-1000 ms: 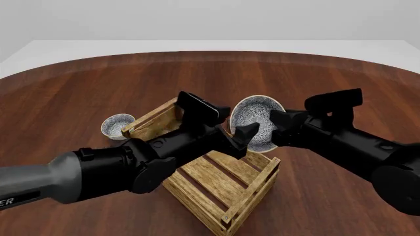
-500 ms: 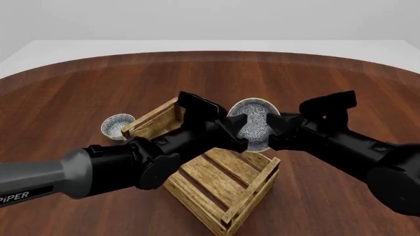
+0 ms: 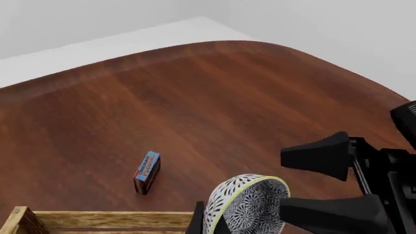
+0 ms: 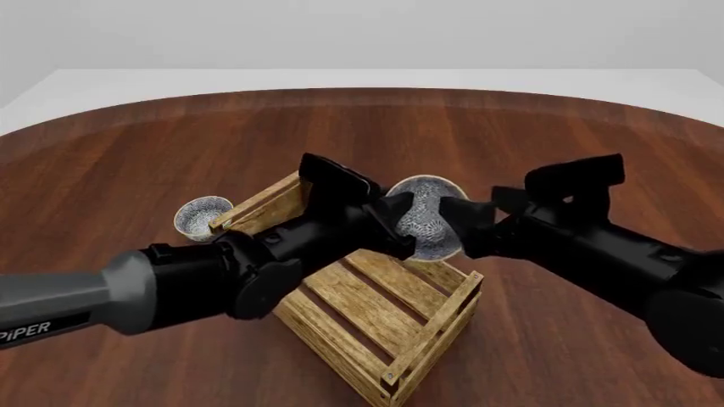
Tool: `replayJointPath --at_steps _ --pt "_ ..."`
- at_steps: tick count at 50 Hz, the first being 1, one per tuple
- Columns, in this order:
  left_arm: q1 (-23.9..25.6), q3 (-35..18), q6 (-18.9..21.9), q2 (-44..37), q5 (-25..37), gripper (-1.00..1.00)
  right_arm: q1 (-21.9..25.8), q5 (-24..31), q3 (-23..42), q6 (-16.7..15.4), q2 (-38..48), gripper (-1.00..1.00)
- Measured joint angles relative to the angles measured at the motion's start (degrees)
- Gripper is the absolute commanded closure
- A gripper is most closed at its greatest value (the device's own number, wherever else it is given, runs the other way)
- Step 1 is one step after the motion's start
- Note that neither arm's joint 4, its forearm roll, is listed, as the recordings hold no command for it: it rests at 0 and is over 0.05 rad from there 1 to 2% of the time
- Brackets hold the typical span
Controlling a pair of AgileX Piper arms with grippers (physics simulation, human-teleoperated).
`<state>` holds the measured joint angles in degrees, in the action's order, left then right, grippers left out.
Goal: Stack the right bowl on the left bowl and place them in the tray.
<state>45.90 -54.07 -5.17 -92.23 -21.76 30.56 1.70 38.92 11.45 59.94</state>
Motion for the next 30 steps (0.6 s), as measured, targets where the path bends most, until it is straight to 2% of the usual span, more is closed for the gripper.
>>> replayJointPath --at_steps 17,30 --pt "-5.2 -1.6 2.3 -0.9 0.6 1.00 1.3 2.6 -0.3 0.2 -4.7 -1.00" --pt "-10.0 0.1 4.6 3.3 2.5 1.00 1.8 4.0 -0.4 0.1 -7.6 -1.00"
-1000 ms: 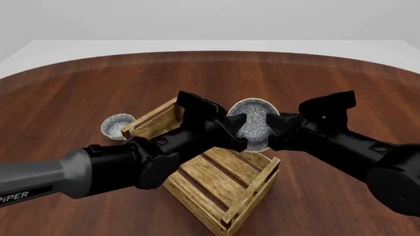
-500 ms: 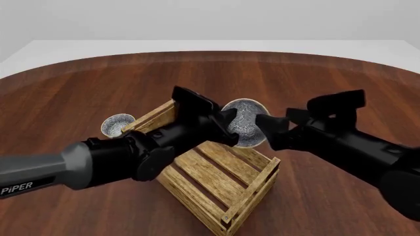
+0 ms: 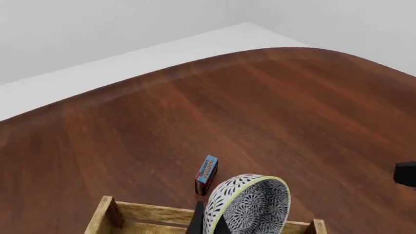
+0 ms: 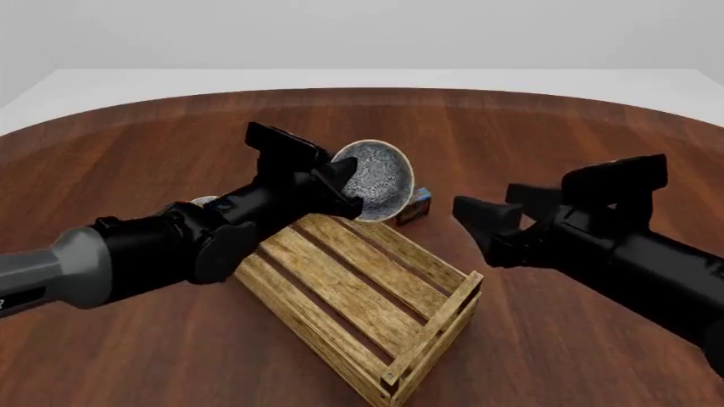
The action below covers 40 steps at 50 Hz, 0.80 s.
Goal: Stack the right bowl on the left bowl and place them in the tray.
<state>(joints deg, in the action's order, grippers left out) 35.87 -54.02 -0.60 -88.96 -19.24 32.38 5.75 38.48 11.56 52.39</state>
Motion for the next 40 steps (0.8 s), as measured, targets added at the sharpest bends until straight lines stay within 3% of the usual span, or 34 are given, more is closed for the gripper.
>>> replayJointPath --at_steps 24,40 --pt "-8.6 4.6 3.3 11.9 5.1 1.00 -0.1 0.4 -0.2 -1.0 -0.3 -1.00" --pt "-10.9 3.7 3.4 17.3 12.7 1.00 -0.6 -0.1 -0.3 -1.6 0.5 -1.00"
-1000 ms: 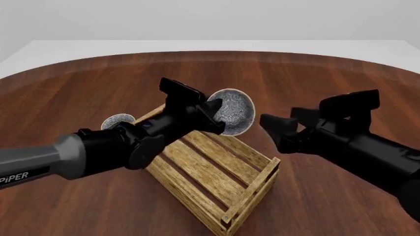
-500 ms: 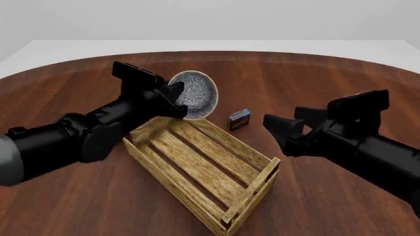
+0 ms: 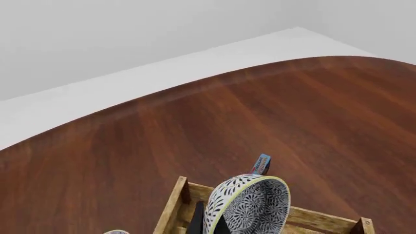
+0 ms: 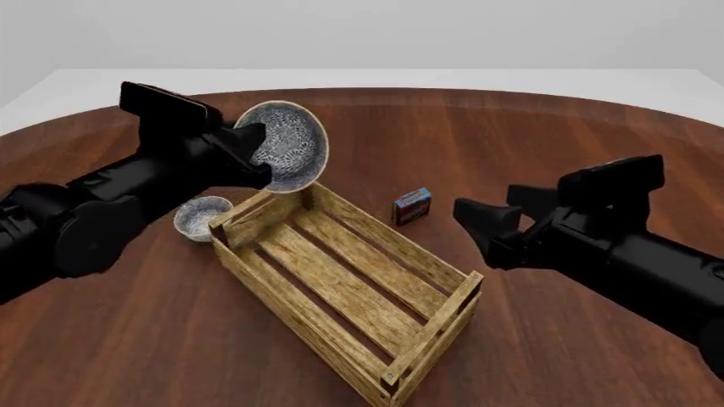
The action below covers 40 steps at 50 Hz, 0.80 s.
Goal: Stack the right bowl on the left bowl and place them in the tray.
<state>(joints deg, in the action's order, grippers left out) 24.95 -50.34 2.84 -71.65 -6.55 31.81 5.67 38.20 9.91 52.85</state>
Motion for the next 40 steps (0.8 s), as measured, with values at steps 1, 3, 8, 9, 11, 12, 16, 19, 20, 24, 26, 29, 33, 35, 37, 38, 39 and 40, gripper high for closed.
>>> replayJointPath --at_steps 1,3,8,9,11,12,16,19,20,24,26,29,33,35,37,38,39,40 --pt "-0.1 -0.1 0.0 0.2 0.4 1.00 0.0 0.0 0.0 0.0 0.0 -1.00" --pt "-0.4 -0.2 0.2 0.5 1.2 1.00 0.0 0.1 0.0 0.0 -0.2 -1.00" --pt "-1.7 -0.4 0.8 1.6 2.9 1.00 0.1 0.5 0.0 -0.1 -0.7 -1.00" --pt "-2.0 -0.5 0.9 1.8 3.2 1.00 0.1 0.5 0.0 -0.1 -0.8 -1.00" --pt "-2.5 -0.8 0.9 2.1 4.0 1.00 0.1 0.6 -0.1 -0.1 -1.0 -1.00" --pt "-2.7 -1.0 0.9 2.1 4.4 1.00 0.2 0.7 -0.1 -0.1 -1.1 -1.00" --pt "-4.5 -1.9 1.2 2.0 5.9 1.00 0.2 0.9 -0.1 -0.1 -1.5 -1.00" --pt "-5.4 -2.6 1.2 1.7 7.0 1.00 0.3 1.0 -0.1 -0.1 -1.7 -1.00" --pt "-5.7 -2.8 1.3 1.6 7.3 1.00 0.3 1.1 -0.1 -0.1 -1.8 -1.00" --pt "-7.0 -3.8 1.4 0.9 8.5 1.00 0.4 1.1 -0.2 -0.1 -2.0 -1.00" --pt "-7.8 -4.2 1.5 0.5 9.1 1.00 0.4 1.2 -0.2 -0.1 -2.1 -1.00" --pt "-8.7 -5.0 1.5 0.0 10.0 1.00 0.5 1.3 -0.2 -0.1 -2.3 -1.00" --pt "-9.9 -6.2 1.3 -0.6 11.3 1.00 0.6 1.4 -0.2 -0.1 -2.5 -1.00" --pt "-10.4 -7.0 0.7 -1.2 12.2 1.00 0.6 1.4 -0.3 -0.1 -2.6 -1.00" --pt "-10.8 -7.8 0.3 -1.8 13.0 1.00 0.7 1.5 -0.3 -0.1 -2.7 -1.00" --pt "-11.1 -8.2 0.2 -2.1 13.3 1.00 0.7 1.5 -0.3 -0.1 -2.7 -1.00" --pt "-11.3 -8.6 0.0 -2.5 13.6 1.00 0.7 1.5 -0.3 -0.2 -2.8 -1.00" --pt "-11.6 -9.0 -0.1 -2.8 14.0 1.00 0.8 1.5 -0.3 -0.2 -2.8 -1.00"
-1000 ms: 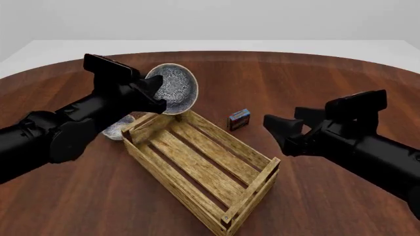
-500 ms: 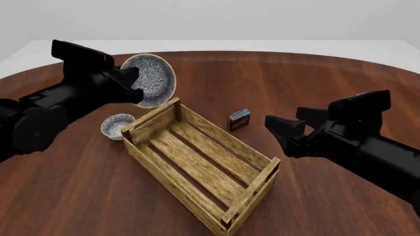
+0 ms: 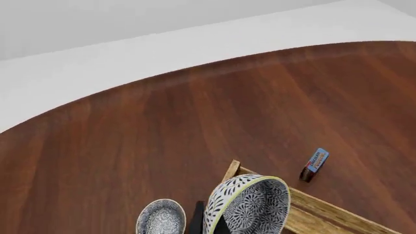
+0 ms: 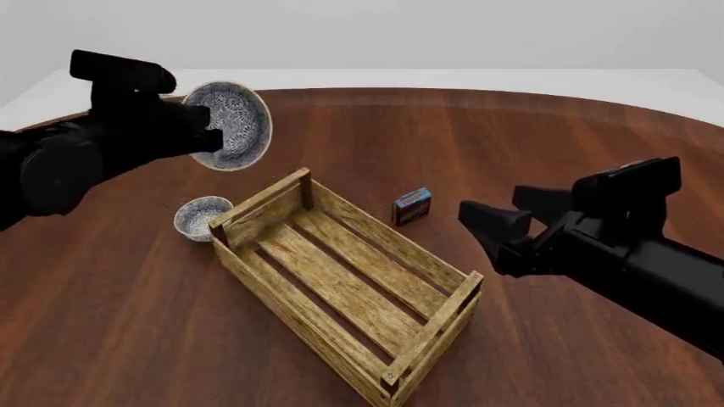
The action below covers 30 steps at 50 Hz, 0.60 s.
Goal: Stack the right bowl on the left bowl and place them in the tray.
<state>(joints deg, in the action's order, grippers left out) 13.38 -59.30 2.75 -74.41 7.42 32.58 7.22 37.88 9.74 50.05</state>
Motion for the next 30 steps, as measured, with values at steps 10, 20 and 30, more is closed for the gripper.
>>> replayJointPath --at_steps 10,20,30 --pt "-3.1 -3.1 -1.2 -3.5 1.9 1.00 0.1 0.1 -0.1 -0.1 -0.2 -1.00" --pt "-5.8 -5.1 -2.3 -8.4 2.2 1.00 0.1 0.2 -0.1 -0.2 -0.3 -1.00" --pt "-7.9 -5.6 -3.0 -12.1 1.5 1.00 0.2 0.1 0.0 -0.2 -0.1 -1.00"
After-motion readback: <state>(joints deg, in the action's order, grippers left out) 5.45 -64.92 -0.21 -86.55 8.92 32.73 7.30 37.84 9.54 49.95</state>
